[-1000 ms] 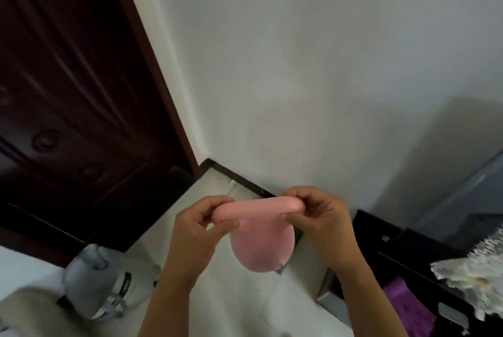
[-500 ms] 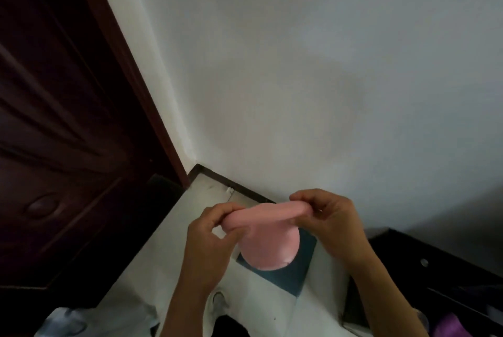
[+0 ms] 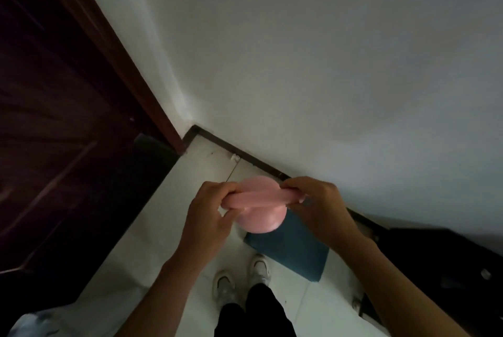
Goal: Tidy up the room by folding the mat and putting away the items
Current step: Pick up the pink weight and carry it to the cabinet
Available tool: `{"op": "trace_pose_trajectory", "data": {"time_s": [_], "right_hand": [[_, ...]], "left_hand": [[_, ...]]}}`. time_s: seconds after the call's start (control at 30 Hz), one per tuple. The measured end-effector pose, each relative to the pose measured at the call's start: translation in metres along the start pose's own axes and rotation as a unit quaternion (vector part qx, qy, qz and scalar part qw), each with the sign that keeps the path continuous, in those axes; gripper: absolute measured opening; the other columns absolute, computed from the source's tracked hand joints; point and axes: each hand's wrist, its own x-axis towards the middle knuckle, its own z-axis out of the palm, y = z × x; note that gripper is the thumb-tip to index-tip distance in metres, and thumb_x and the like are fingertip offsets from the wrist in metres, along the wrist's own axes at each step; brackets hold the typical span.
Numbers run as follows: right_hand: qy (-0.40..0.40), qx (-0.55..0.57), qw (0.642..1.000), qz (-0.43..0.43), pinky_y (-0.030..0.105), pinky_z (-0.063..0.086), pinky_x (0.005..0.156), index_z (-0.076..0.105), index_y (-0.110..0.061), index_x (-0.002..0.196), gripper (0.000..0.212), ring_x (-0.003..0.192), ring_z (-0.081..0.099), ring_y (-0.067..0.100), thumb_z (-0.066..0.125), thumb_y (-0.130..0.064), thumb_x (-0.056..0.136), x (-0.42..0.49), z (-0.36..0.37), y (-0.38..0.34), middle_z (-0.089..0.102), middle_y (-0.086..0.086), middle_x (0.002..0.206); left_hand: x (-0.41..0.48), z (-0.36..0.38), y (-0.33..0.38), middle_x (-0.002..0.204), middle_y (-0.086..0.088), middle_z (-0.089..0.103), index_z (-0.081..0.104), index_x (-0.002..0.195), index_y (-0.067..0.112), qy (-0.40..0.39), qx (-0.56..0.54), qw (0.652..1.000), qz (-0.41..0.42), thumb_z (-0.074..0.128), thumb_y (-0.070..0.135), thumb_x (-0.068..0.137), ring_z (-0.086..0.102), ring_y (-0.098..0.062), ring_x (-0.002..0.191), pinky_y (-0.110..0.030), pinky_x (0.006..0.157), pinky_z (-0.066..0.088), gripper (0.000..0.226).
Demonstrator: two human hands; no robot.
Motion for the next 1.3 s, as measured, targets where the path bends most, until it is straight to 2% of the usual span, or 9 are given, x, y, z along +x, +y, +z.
{"op": "trace_pose_trajectory", "data": {"time_s": [0.13,0.27,0.37,0.53,0.67,0.83,0.97,1.17,1.3], "right_hand": [[-0.028,0.024,0.999,0.035,0.016,0.048,0.085,0.075,-0.013,0.110,0.041,0.090,0.066,0.011,0.085,-0.003,0.072,0.032,0.075,0.075,0.075,0.000,0.104],[-0.031,0.014,0.998,0.049,0.004,0.041,0.083,0.074,-0.014,0.110,0.039,0.090,0.063,0.006,0.085,-0.006,0.073,0.052,0.150,0.148,0.073,-0.006,0.104],[-0.006,0.022,0.998,0.060,0.004,0.045,0.080,0.075,-0.013,0.107,0.039,0.086,0.065,0.010,0.086,-0.003,0.071,0.062,0.217,0.204,0.075,-0.001,0.099],[0.018,0.064,0.995,0.080,0.003,0.043,0.074,0.075,-0.009,0.102,0.036,0.079,0.064,0.014,0.084,0.004,0.069,0.073,0.306,0.279,0.072,0.000,0.091],[-0.012,0.050,0.995,0.088,0.001,0.040,0.072,0.074,-0.009,0.103,0.036,0.075,0.057,0.004,0.083,0.004,0.071,0.085,0.347,0.329,0.065,-0.008,0.087],[-0.006,0.035,0.995,0.096,-0.001,0.038,0.070,0.075,-0.005,0.100,0.034,0.077,0.054,0.002,0.082,0.006,0.069,0.097,0.386,0.366,0.062,-0.009,0.083],[-0.009,0.025,0.994,0.105,0.000,0.038,0.068,0.074,-0.007,0.098,0.033,0.075,0.054,0.003,0.082,0.006,0.069,0.097,0.405,0.389,0.063,-0.008,0.080],[-0.035,0.017,0.994,0.098,-0.001,0.038,0.068,0.073,-0.007,0.100,0.029,0.071,0.053,0.003,0.081,0.004,0.074,0.103,0.422,0.406,0.063,-0.007,0.080],[-0.041,0.018,0.993,0.107,0.001,0.038,0.067,0.073,-0.009,0.099,0.028,0.067,0.052,0.006,0.080,0.002,0.074,0.105,0.425,0.410,0.063,-0.008,0.079]], "left_hand": [[0.041,0.056,-0.093,0.108,0.003,0.058,0.066,0.116,0.019,-0.032,0.021,0.999,-0.007,0.075,0.013,0.087,0.059,-0.005,0.089,-0.013,0.078,0.046,0.031],[0.070,0.113,-0.175,0.111,0.000,0.059,0.067,0.118,0.019,-0.049,0.032,0.998,-0.006,0.077,0.012,0.085,0.060,-0.010,0.091,-0.013,0.078,0.046,0.036],[0.089,0.157,-0.242,0.112,-0.002,0.060,0.067,0.118,0.019,-0.065,0.048,0.997,-0.005,0.079,0.010,0.083,0.061,-0.012,0.092,-0.015,0.078,0.048,0.038],[0.115,0.220,-0.337,0.108,-0.001,0.060,0.067,0.114,0.023,-0.084,0.081,0.993,0.007,0.077,0.011,0.083,0.056,-0.008,0.094,-0.007,0.076,0.039,0.035],[0.126,0.260,-0.382,0.107,-0.005,0.059,0.065,0.114,0.021,-0.111,0.080,0.991,0.005,0.075,0.012,0.084,0.057,-0.013,0.093,-0.008,0.076,0.037,0.033],[0.144,0.297,-0.429,0.106,-0.006,0.056,0.065,0.114,0.018,-0.118,0.081,0.990,0.004,0.072,0.006,0.085,0.057,-0.015,0.090,-0.003,0.076,0.035,0.032],[0.150,0.324,-0.450,0.105,-0.008,0.056,0.065,0.113,0.016,-0.112,0.079,0.990,0.015,0.073,0.003,0.083,0.058,-0.019,0.091,-0.022,0.079,0.045,0.034],[0.151,0.341,-0.471,0.101,-0.008,0.056,0.064,0.112,0.015,-0.118,0.076,0.990,0.001,0.070,-0.001,0.083,0.055,-0.017,0.091,-0.004,0.074,0.034,0.034],[0.155,0.341,-0.471,0.104,-0.012,0.057,0.065,0.115,0.014,-0.120,0.075,0.990,-0.003,0.071,0.001,0.084,0.057,-0.020,0.091,-0.021,0.077,0.043,0.034]]}}
